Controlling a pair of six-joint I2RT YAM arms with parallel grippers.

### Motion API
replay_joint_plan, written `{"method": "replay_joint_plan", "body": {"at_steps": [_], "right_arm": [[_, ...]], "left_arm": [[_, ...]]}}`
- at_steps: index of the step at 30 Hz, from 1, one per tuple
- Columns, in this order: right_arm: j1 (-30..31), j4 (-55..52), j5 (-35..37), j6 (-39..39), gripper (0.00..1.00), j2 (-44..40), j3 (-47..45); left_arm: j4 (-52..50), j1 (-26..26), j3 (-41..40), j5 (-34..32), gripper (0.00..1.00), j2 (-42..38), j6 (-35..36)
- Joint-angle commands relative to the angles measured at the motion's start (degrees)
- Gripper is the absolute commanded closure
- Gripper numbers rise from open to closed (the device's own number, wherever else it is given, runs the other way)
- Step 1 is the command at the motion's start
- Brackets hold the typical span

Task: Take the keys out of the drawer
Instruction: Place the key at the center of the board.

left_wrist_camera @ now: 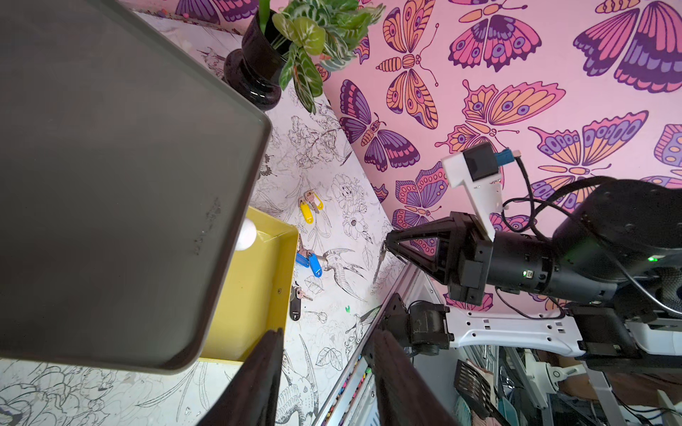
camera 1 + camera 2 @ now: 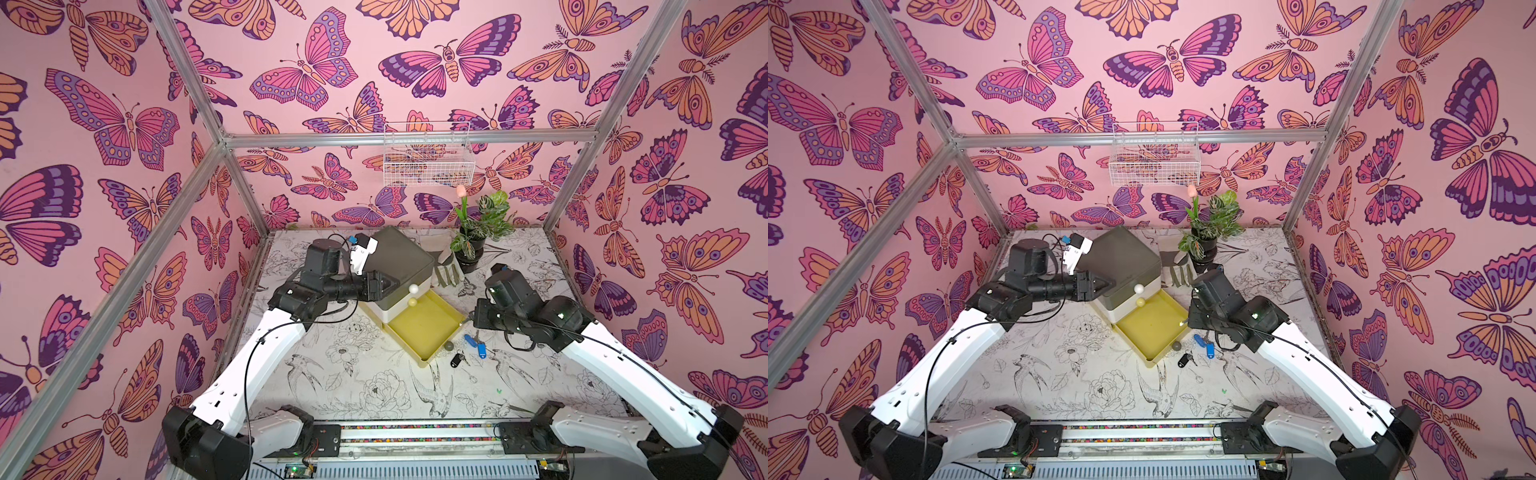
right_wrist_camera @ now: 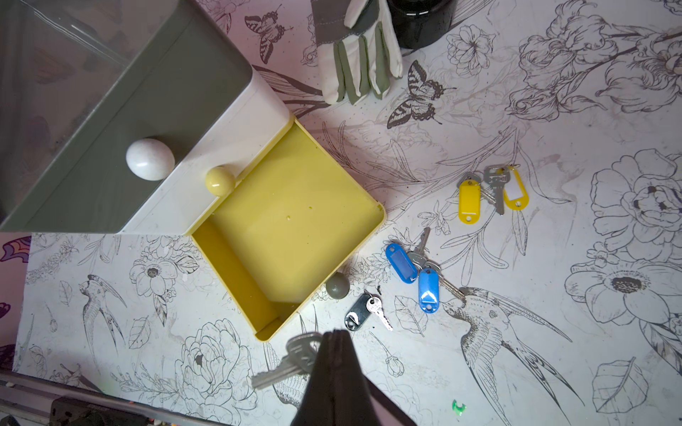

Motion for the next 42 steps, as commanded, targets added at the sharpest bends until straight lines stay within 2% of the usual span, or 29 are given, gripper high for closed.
{"method": "replay_joint_plan", "body": {"at_steps": [1, 7, 15, 25, 37, 42], "right_arm": [[-0.4, -3.0, -0.7, -0.2, 1.00, -1.8, 0.6], [-0.4, -4.8, -2.2, -0.2, 1.00, -2.2, 1.1], [-0.4, -5.5, -2.6, 0.2, 1.00, -4.2, -0.8], [-0.4, -4.1, -4.0, 0.4, 1.00, -3.3, -5.5], [-0.4, 8.2, -13.5, 4.1, 1.00, 3.1, -21.1], [-0.4, 12.8, -13.6, 4.1, 1.00, 5.7, -24.3]], "left_arm": [[1.4, -1.0, -1.2, -1.1, 0.54, -1.1, -0.1], [1.8, -3.1, -1.9, -1.6, 0.53, -0.6, -0.4], [1.9, -6.3, -4.2, -3.1, 0.46, -0.6, -0.6], [2.1, -7.8, -5.2, -3.7, 0.43, 0.2, 0.0], [2.1, -7.5, -5.4, -7.1, 0.43, -0.7, 1.6], [1.5, -5.5, -4.7, -9.5, 0.43, -1.0, 1.6]]}}
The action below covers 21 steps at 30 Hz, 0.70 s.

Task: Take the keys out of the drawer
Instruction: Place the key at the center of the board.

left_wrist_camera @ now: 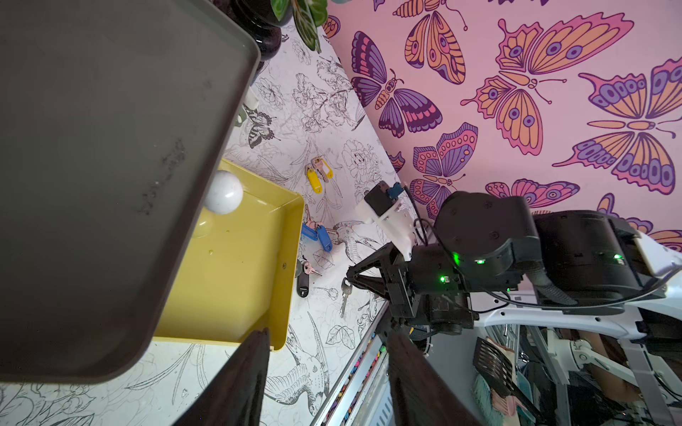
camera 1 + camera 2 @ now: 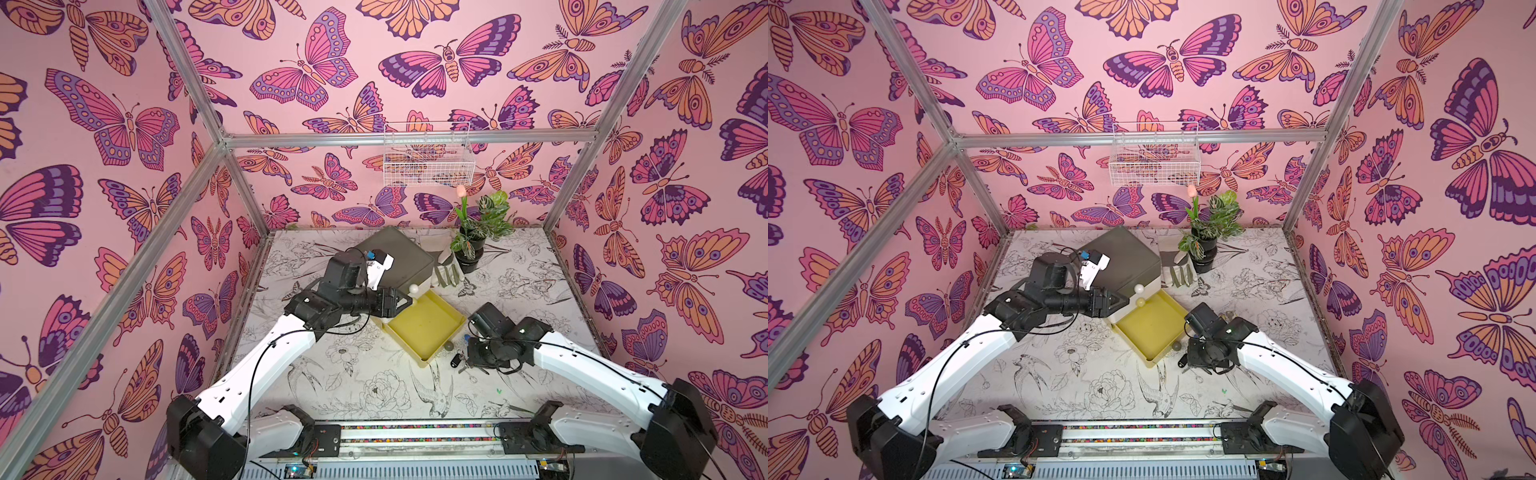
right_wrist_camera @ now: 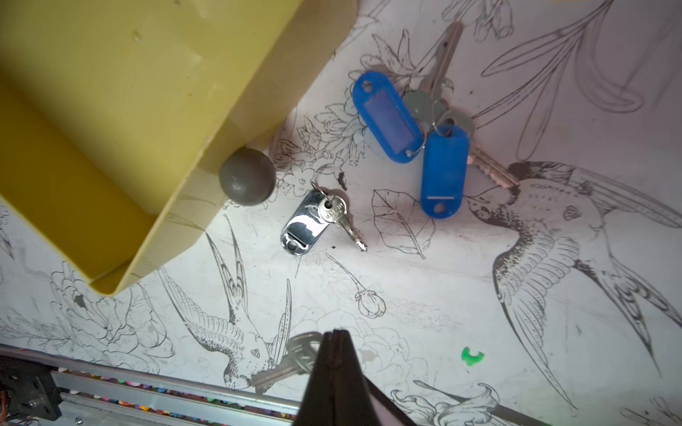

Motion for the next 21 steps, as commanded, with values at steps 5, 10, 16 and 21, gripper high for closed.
{"method": "replay_joint_plan", "body": {"at_steps": [5, 10, 16, 21], "right_arm": [[-0.4, 8.5, -1.9, 0.2, 1.00, 5.8, -1.9], [-0.6, 10.6, -1.5, 0.0, 0.96, 8.6, -1.5], [-0.8, 12.0, -2.2, -0.2, 0.87, 11.9, -1.9], [-0.8, 12.1, -2.2, 0.0, 0.75, 11.8, -1.6]], "left_arm": [[-0.5, 5.5, 4.0, 0.0, 0.43, 3.2, 0.2], [-2.2, 6.8, 9.5, 0.9, 0.43, 9.8, 2.5], [-2.6, 8.2, 14.1, 2.0, 0.43, 15.2, 3.4], [-2.6, 8.7, 15.6, 2.6, 0.43, 17.9, 3.9]]}}
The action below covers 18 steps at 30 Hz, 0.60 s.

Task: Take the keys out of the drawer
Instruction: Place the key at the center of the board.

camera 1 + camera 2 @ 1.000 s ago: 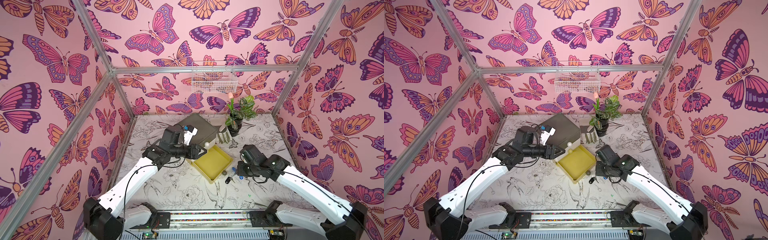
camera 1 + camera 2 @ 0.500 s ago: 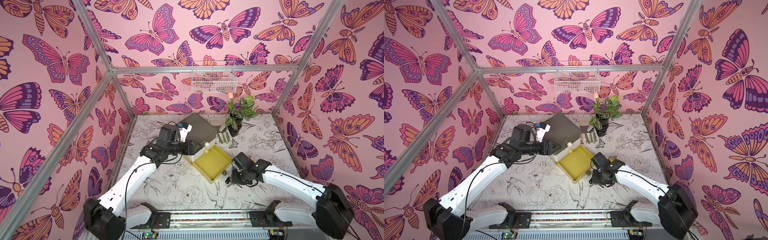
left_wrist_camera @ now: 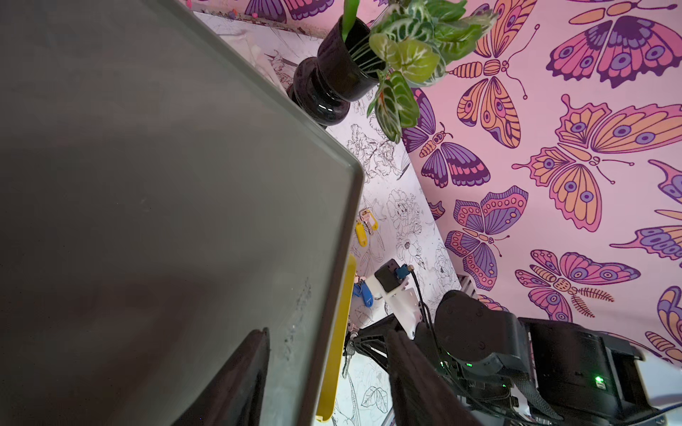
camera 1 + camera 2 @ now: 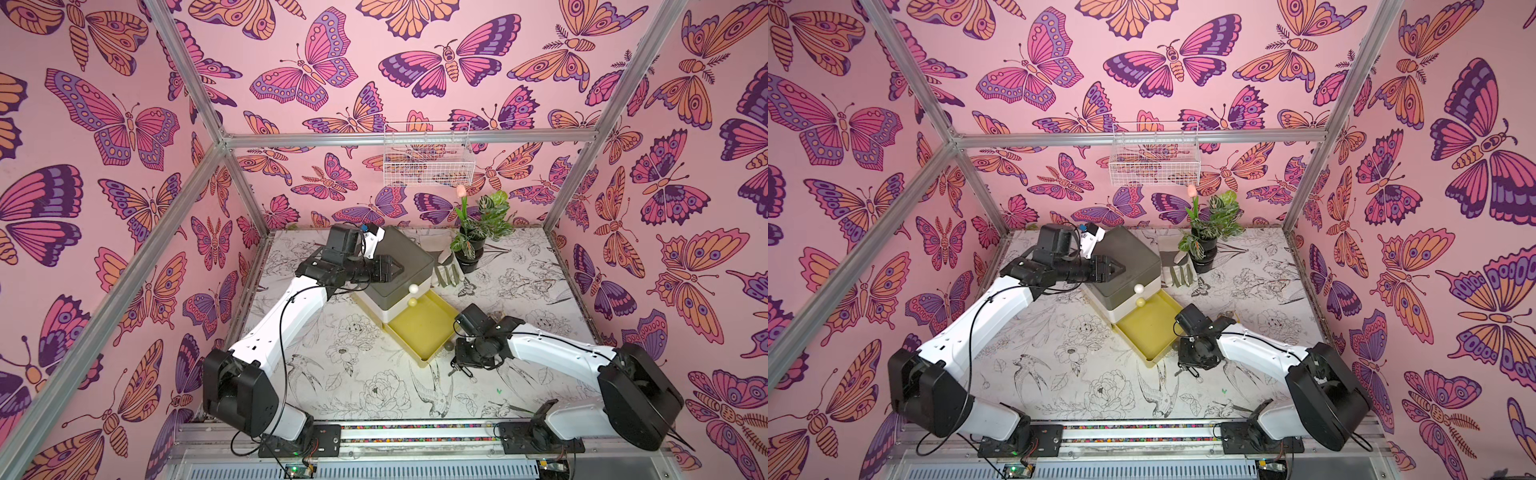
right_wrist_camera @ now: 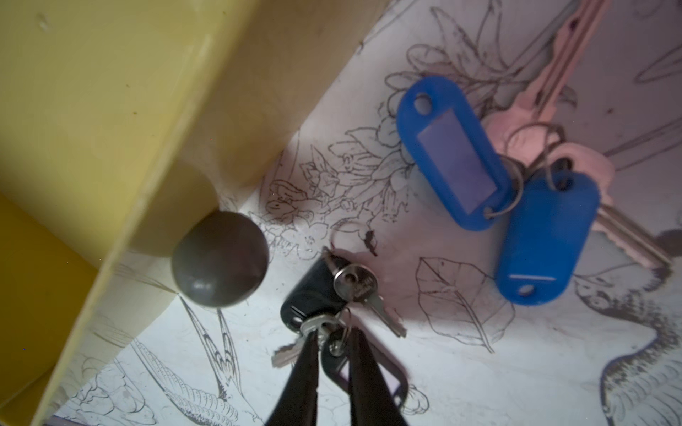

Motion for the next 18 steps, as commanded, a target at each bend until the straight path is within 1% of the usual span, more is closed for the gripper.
{"method": "replay_joint_plan", "body": {"at_steps": [1, 4, 7, 18], "right_arm": [[-0.4, 0.2, 0.0, -0.1, 0.74, -0.7, 0.2], [-0.5, -0.3, 0.6, -0.4, 0.73, -1.6, 1.4], [-0.9, -0.4, 0.7, -1.5, 0.73, -0.6, 2.7], [-2.8, 3.5, 0.1, -5.3, 0.73, 8.9, 11.4]], "left_arm": [[-1.0, 0.6, 1.3, 1.9, 0.43, 1.4, 1.6], [-1.0, 0.7, 1.0, 2.1, 0.43, 2.3, 2.0], [-1.1, 0.7, 0.2, 1.9, 0.43, 3.2, 2.2], [-1.7, 0.9, -1.7, 1.7, 0.43, 4.2, 3.0]]}}
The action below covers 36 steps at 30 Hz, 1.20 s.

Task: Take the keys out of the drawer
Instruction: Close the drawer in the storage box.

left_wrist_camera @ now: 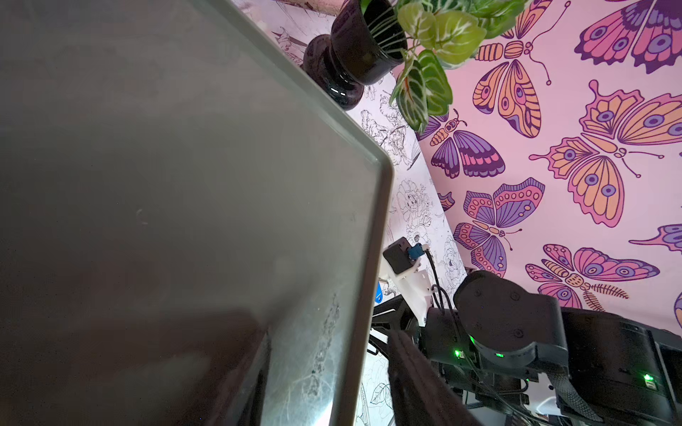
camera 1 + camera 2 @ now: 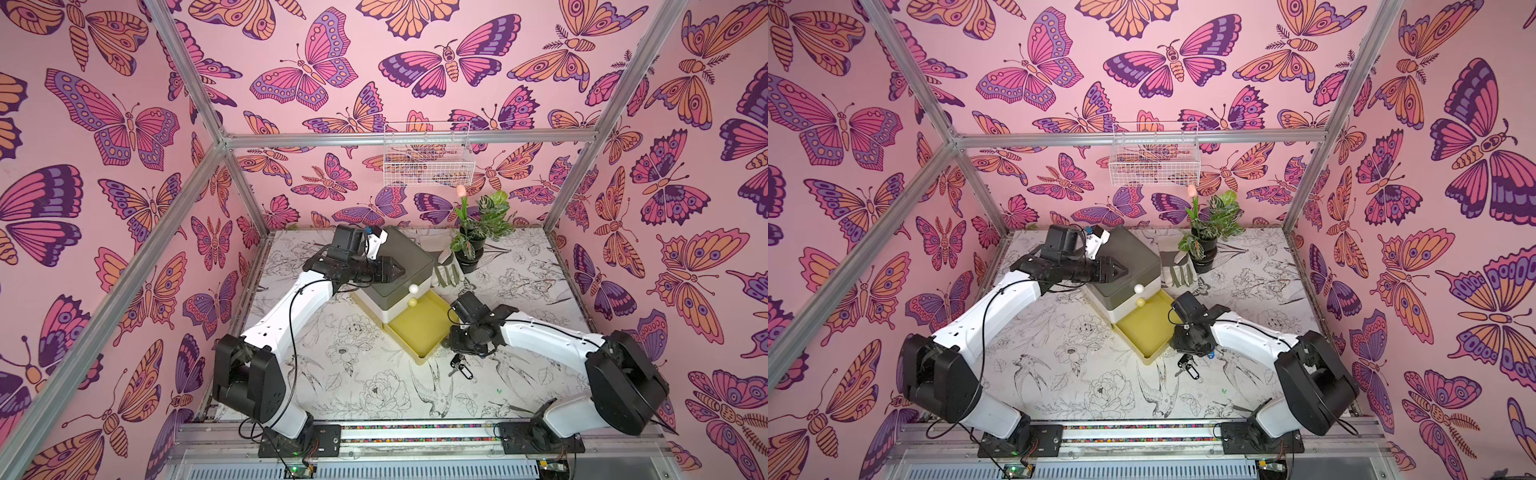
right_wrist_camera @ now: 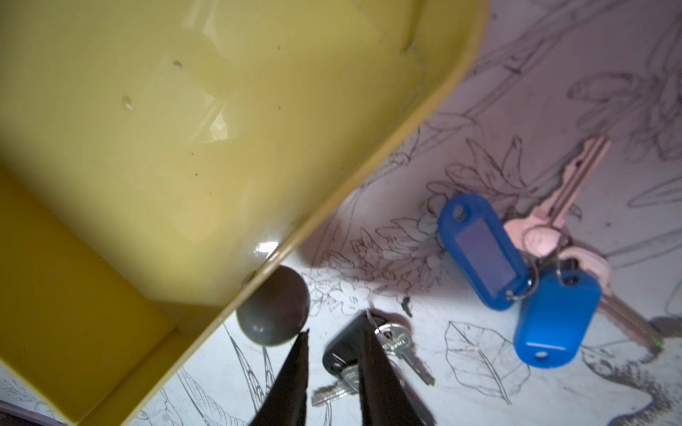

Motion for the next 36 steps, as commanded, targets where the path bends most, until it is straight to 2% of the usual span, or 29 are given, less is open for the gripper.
{"method": "replay_joint_plan", "body": {"at_steps": [1, 13, 19, 24, 28, 33, 36], "right_arm": [[-0.7, 3.2, 0.0, -2.3, 0.73, 2.9, 3.7], [-0.9, 23.7, -3.7, -0.9, 0.71, 11.3, 6.4], [-1.3, 37.5, -6.6, 0.5, 0.63, 14.1, 5.1], [-1.8, 44.6, -8.8, 1.7, 0.59, 17.9, 5.4], [-2.4, 46.9, -8.8, 2.1, 0.57, 17.4, 4.2], [-3.4, 38.9, -8.0, 1.1, 0.57, 11.5, 2.2], [-4.2, 30.6, -6.0, 0.1, 0.57, 4.4, -0.2]], "left_arm": [[-1.7, 0.6, -2.0, 0.7, 0.43, 0.9, 1.4], [-2.5, 2.2, -3.1, 1.7, 0.43, 1.2, 2.3], [-2.8, 2.9, -3.4, 2.4, 0.44, 1.6, 2.8], [-2.8, 3.7, -3.8, 3.0, 0.44, 1.7, 3.0], [-2.8, 4.1, -3.8, 3.6, 0.44, 1.3, 2.9], [-2.5, 4.4, -1.6, 3.4, 0.44, -1.5, 2.8], [-2.3, 4.5, 0.2, -1.2, 0.44, -6.4, 2.8]]}}
